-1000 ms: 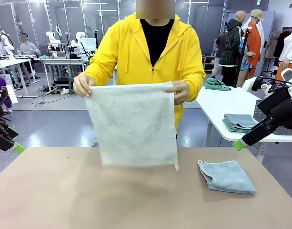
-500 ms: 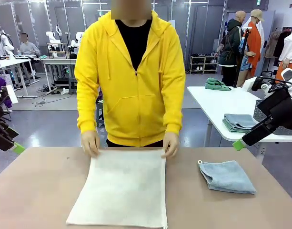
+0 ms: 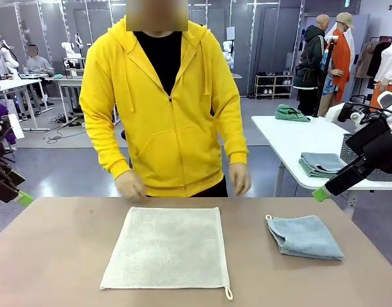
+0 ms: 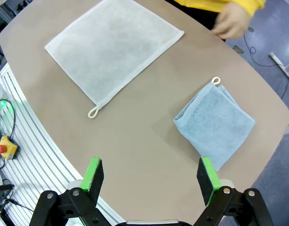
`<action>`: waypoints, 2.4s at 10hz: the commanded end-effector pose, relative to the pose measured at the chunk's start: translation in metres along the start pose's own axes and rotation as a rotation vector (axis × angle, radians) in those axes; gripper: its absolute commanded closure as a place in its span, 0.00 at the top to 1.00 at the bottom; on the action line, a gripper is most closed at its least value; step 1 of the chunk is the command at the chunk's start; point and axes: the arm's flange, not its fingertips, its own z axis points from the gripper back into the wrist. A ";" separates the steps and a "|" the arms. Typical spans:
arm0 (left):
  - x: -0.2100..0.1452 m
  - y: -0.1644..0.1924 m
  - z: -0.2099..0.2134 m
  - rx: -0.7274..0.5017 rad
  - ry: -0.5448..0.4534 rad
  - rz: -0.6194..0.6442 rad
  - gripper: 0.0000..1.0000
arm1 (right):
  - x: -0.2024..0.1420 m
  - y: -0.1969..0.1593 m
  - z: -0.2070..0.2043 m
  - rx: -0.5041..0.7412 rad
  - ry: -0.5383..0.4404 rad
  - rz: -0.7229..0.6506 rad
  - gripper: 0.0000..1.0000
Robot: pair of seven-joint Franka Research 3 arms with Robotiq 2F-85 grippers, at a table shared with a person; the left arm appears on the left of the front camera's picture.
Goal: Fold the towels and place them in the basket.
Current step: When a person lays out a Towel with hook on the table, fold it in half twice.
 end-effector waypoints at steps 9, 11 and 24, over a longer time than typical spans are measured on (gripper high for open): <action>0.006 -0.004 0.005 -0.001 0.041 -0.077 1.00 | 0.008 0.008 0.005 0.003 -0.005 0.079 1.00; 0.024 -0.038 -0.014 -0.094 0.011 -0.304 1.00 | 0.036 0.057 -0.014 0.033 0.008 0.349 1.00; 0.077 -0.120 -0.118 -0.228 0.183 -0.552 1.00 | 0.059 0.194 -0.146 0.124 0.252 0.759 1.00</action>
